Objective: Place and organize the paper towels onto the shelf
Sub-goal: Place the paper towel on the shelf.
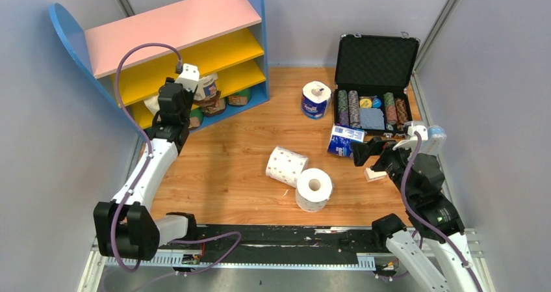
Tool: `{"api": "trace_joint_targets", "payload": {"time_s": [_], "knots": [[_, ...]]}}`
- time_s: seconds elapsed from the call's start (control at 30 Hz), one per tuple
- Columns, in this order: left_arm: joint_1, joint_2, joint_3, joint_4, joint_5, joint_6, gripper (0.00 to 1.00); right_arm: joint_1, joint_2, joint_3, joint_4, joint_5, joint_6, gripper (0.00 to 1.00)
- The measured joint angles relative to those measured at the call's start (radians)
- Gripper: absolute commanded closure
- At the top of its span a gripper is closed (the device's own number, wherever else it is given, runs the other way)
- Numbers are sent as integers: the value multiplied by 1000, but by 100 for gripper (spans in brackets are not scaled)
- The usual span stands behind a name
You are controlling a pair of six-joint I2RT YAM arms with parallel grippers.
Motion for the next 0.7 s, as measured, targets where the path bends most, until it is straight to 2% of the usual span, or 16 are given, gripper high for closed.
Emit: {"api": "trace_joint_targets", "payload": {"time_s": [0.1, 0.4, 0.7], "knots": [[1, 0, -7, 5, 7, 8, 39, 0, -4, 0, 0, 0, 0, 0], [4, -25, -22, 5, 20, 10, 39, 0, -6, 0, 0, 0, 0, 0], [14, -121, -5, 69, 22, -10, 31, 0, -6, 0, 0, 0, 0, 0]]}}
